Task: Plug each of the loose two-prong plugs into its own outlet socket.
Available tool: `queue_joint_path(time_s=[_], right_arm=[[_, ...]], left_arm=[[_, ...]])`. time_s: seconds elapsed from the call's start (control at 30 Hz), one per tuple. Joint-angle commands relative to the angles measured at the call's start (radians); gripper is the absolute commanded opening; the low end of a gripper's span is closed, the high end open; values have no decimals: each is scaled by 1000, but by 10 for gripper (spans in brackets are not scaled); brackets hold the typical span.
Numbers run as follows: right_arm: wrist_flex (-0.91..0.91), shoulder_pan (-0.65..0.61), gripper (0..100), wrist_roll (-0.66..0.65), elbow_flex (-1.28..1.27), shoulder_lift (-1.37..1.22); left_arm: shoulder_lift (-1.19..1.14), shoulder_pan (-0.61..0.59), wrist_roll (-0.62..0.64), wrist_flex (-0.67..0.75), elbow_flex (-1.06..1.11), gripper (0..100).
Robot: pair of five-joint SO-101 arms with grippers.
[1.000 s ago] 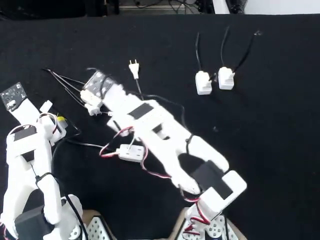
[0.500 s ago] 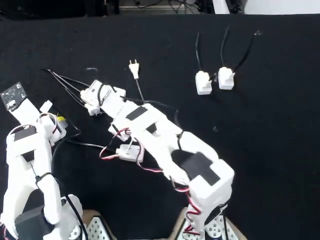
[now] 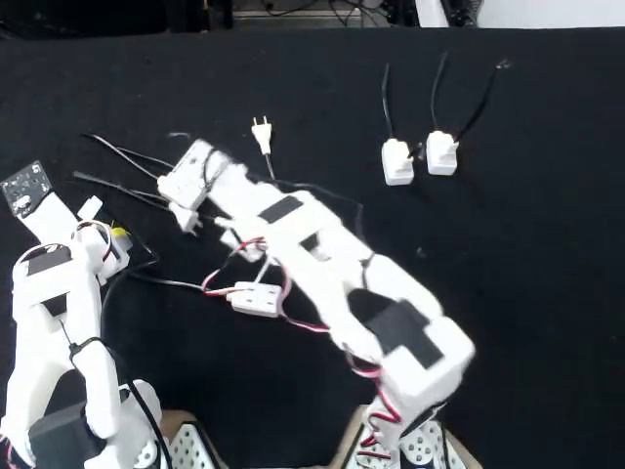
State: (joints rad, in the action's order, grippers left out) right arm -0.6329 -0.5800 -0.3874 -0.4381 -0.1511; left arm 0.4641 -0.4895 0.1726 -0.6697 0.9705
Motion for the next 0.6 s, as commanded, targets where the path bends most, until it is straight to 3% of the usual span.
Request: queue_joint_path(time_s=[0.0, 0.13, 0.27, 0.57], right_arm=[[-58, 63, 10, 15, -88, 269], [-235, 143, 11, 11, -162, 510], [-440, 252, 11, -118, -203, 674], [-684, 468, 14, -362, -363, 748]], left_arm=[[21, 8, -11, 9, -4, 241], [21, 8, -11, 8, -4, 241], [21, 10, -11, 11, -4, 241], [20, 10, -5, 12, 8, 241]])
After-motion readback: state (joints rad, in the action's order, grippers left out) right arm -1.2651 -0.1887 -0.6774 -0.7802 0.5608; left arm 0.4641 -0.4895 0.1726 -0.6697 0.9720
